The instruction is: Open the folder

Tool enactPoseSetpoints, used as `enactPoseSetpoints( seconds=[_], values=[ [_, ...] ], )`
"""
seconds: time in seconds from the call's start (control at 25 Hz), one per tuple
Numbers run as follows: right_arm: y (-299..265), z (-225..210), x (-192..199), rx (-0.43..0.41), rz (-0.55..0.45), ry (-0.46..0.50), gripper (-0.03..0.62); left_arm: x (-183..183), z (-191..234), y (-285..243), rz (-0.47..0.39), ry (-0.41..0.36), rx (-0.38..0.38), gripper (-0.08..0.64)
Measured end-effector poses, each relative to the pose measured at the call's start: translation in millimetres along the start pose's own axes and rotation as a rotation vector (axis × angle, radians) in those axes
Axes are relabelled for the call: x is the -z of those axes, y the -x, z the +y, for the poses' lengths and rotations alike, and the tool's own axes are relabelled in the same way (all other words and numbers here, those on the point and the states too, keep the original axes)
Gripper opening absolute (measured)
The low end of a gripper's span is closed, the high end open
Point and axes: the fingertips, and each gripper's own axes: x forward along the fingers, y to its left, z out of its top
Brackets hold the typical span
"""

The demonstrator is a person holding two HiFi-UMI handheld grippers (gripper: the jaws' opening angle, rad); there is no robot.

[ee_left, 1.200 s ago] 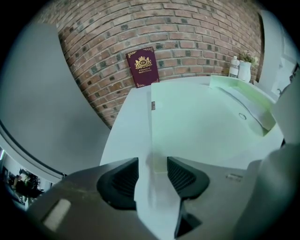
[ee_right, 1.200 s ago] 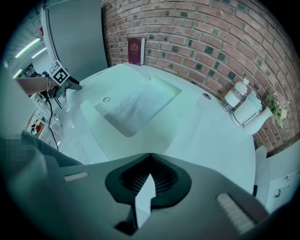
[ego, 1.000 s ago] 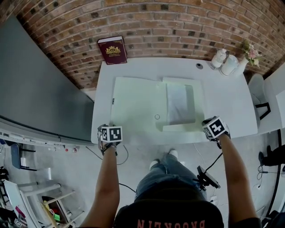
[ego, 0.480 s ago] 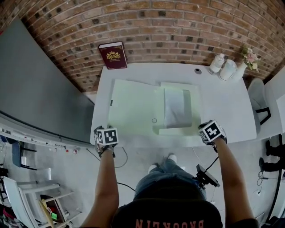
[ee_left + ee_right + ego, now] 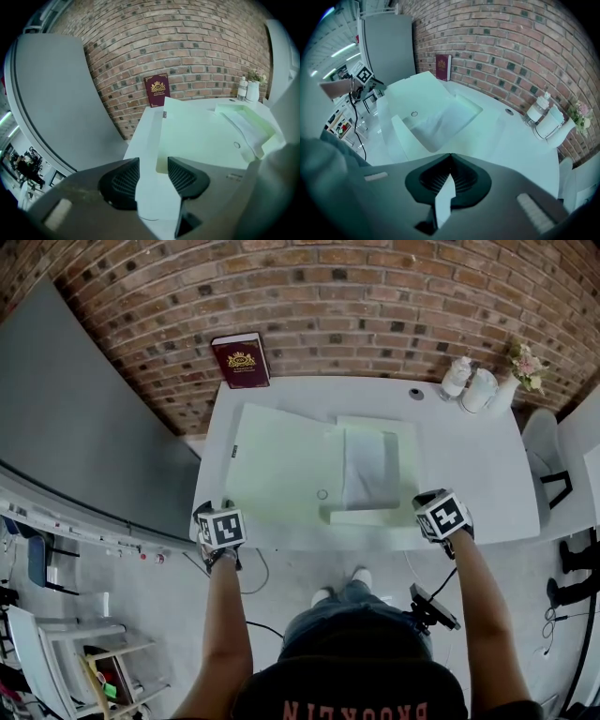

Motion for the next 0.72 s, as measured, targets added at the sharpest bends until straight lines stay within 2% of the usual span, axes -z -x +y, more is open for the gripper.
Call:
enactPoseSetpoints(
  seconds=[0.24, 0.48, 0.72],
  values=[
    [16.7, -7.9, -20.2, 0.037, -0.116, -0.026, 0.002, -21.9, -6.2, 21.7, -0.077, 0.032, 0.0, 0.193],
    [50.1, -21.2, -57.7, 0.095, -0.369, -0.08, 0.002, -55.3, -18.1, 44.7, -0.181, 0.035, 0.031, 0.193],
    [80.5, -27.6, -83.6, 0.123, -0.513, -0.08, 0.002, -96.6, -29.5, 73.0, -0.292, 0.027, 0.028, 0.172]
  ],
)
